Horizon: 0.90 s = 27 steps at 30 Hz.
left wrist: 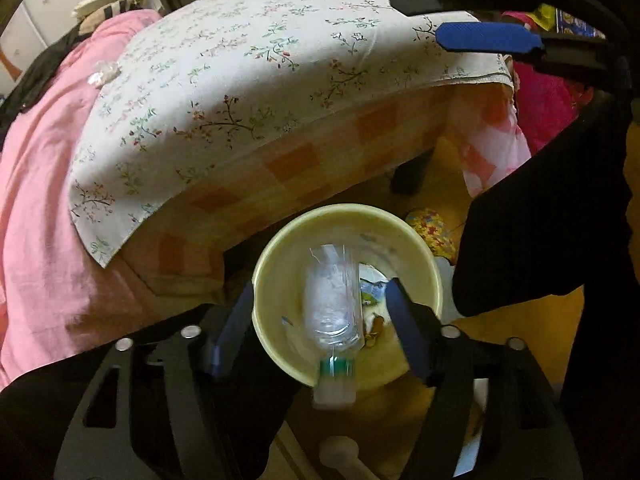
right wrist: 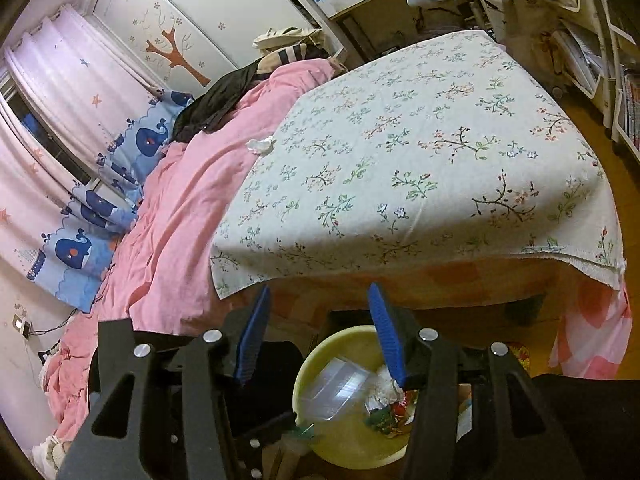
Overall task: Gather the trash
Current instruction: 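Open both tools over the basin to drop the orange item and bottle, then move the right tool to the small white tissue on the bed and grasp it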
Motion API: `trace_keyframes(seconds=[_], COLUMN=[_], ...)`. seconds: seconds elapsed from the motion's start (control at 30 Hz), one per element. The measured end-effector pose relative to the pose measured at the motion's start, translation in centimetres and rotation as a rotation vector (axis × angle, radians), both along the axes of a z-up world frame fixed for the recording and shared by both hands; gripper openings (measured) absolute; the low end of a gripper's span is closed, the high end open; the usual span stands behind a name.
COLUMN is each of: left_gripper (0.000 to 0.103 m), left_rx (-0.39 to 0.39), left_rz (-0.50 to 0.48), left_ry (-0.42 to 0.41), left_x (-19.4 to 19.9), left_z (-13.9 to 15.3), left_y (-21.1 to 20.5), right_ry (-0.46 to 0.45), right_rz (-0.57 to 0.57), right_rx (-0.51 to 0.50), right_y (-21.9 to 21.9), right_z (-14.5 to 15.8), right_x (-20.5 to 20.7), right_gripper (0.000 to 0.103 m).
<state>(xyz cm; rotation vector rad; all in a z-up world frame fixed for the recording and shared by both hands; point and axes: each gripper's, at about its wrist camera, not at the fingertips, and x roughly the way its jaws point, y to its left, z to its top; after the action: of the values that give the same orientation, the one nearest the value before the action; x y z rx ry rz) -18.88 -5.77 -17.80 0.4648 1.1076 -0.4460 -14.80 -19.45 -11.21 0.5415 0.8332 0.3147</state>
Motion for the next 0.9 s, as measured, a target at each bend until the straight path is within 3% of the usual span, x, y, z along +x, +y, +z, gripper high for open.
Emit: trace_keyframes(seconds=[0.1,0.2,0.27,0.4,0.5,0.63,0.73,0.8,0.9], left_gripper=[0.07,0.071,0.073,0.083,0.085,0.085,0.085,0.086,0.089], left_rx=[0.006,-0.077,-0.181,-0.412,-0.467,-0.493,-0.536,-0.615,-0.638], left_rz=[-0.005,0.044,0.132,0.398,0.59,0.795,0.95,1.023,1.124], left_ry=[-0.062,-0.138,-0.189,-0.332,-0.475,-0.562,-0.54,-0.559,-0.571], left_x=[0.1,1.2,3.0,7.2,9.6,11.6,11.7,11.3,10.9], left_z=[0.7,3.4,6.3,13.0,16.3,16.7,15.3,15.2,14.8], left_y=[-0.1,1.3,3.7,10.7,15.4,20.2,23.6,25.8,28.1], right_ry=[-0.006,-0.016,-0.028,-0.057,-0.079,-0.096,-0.1,-0.103,-0.097], right_rz=[-0.008,0.001,0.014,0.067,0.135,0.236,0.3,0.332,0.371], right_rx=[0.005,-0.011,-0.043,-0.119,-0.157,-0.2,-0.214,-0.232,-0.262], right_y=[0.0,0.2,0.6,2.5,5.0,9.0,11.4,12.5,13.9], right_z=[0.2,0.7,1.3,2.8,3.6,3.8,3.7,3.6,3.2], right_x=[0.4,1.3,2.5,6.6,10.1,14.6,17.6,19.4,22.1], right_gripper=[0.054,0.055,0.055,0.056,0.056,0.058,0.06,0.062,0.064])
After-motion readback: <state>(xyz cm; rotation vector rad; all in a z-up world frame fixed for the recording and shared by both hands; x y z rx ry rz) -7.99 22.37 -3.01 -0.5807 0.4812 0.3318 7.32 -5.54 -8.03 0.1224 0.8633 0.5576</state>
